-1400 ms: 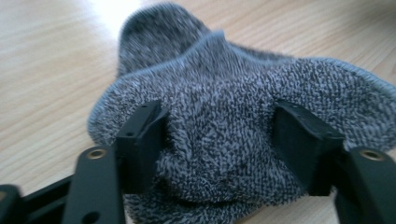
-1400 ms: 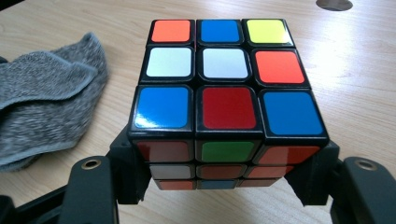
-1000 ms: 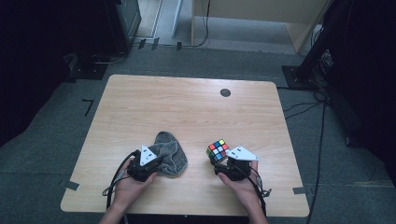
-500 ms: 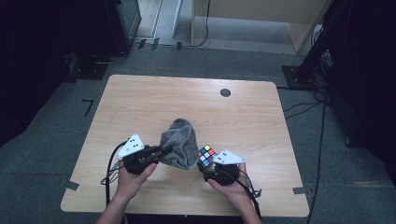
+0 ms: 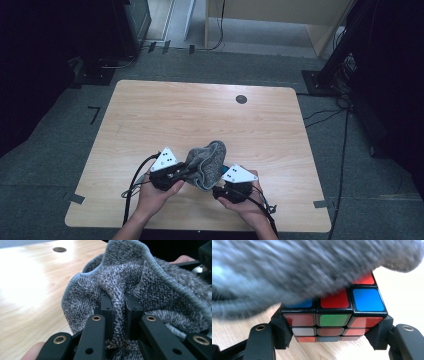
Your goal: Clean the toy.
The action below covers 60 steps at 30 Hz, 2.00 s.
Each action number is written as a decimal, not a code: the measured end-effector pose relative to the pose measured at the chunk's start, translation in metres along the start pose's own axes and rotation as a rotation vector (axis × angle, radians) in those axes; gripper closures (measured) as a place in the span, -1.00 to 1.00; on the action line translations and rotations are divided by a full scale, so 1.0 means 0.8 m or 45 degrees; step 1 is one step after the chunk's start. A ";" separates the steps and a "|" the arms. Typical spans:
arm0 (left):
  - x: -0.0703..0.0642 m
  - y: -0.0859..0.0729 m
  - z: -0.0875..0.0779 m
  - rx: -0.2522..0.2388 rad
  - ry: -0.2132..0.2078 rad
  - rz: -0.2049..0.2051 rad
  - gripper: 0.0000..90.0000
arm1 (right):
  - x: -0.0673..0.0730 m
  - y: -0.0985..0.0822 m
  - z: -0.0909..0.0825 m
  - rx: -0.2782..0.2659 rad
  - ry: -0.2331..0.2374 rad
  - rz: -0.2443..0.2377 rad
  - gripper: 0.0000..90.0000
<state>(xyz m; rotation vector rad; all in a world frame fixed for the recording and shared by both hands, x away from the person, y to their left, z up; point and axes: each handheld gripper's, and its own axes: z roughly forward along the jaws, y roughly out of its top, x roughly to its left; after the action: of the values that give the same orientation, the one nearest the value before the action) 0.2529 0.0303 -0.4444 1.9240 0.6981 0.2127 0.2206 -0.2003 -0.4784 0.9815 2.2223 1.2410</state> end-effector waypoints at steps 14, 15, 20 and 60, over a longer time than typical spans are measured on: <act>-0.003 0.007 0.011 0.112 -0.067 -0.067 0.00 | 0.031 -0.005 0.009 0.046 -0.109 -0.258 -0.23; 0.002 0.007 0.009 0.099 -0.113 -0.101 0.23 | 0.030 -0.005 0.009 0.035 -0.104 -0.249 -0.23; 0.012 0.009 0.002 0.069 -0.179 -0.182 0.74 | 0.027 -0.005 0.005 -0.001 -0.100 -0.236 -0.23; 0.003 0.010 -0.002 0.043 -0.085 -0.224 0.80 | 0.030 -0.006 0.006 -0.036 -0.130 -0.212 -0.23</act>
<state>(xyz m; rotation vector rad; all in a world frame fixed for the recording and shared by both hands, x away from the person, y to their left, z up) 0.2568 0.0304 -0.4372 1.8804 0.8256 0.0270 0.2054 -0.1813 -0.4855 0.8115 2.1534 1.1206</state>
